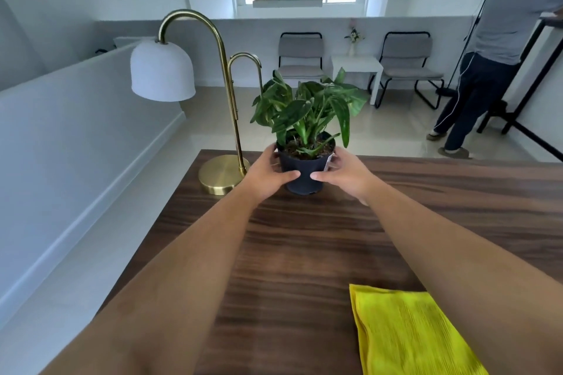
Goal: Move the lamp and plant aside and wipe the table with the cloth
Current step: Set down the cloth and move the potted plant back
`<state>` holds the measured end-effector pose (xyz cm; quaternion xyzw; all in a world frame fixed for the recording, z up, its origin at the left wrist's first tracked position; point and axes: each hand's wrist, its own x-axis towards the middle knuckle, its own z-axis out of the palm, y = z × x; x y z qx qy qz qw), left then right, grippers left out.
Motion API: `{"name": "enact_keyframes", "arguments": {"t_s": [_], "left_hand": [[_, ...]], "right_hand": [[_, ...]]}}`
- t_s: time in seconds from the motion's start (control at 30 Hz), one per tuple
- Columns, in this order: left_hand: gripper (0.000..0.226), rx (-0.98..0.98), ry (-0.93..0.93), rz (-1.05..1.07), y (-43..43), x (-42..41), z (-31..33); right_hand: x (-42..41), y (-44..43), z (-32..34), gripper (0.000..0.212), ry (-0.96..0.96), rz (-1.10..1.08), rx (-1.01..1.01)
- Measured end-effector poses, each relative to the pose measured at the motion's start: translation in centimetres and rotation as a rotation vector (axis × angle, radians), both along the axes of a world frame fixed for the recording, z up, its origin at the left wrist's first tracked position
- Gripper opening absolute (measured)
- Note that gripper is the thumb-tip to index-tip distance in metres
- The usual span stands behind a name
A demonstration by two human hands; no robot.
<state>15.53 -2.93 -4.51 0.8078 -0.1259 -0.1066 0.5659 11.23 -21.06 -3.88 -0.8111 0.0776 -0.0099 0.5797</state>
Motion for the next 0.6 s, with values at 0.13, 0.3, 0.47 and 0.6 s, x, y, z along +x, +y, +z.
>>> {"name": "enact_keyframes", "arguments": {"t_s": [0.13, 0.3, 0.47, 0.6], "left_hand": [[0.074, -0.125, -0.017, 0.009, -1.0, 0.1, -0.2], [0.073, -0.164, -0.049, -0.021, -3.7, -1.0, 0.7], [0.076, -0.149, -0.083, -0.074, -8.4, -3.7, 1.5], [0.08, -0.139, -0.091, -0.126, -12.7, -7.3, 1.4]], "right_hand": [[0.4, -0.5, -0.5, 0.051, -0.042, -0.018, 0.07], [-1.1, -3.3, 0.8, 0.053, -0.096, -0.01, 0.101], [-5.2, -7.8, 2.2, 0.058, -0.119, -0.061, 0.088], [-10.2, -11.7, 3.1, 0.048, -0.129, -0.102, 0.053]]}}
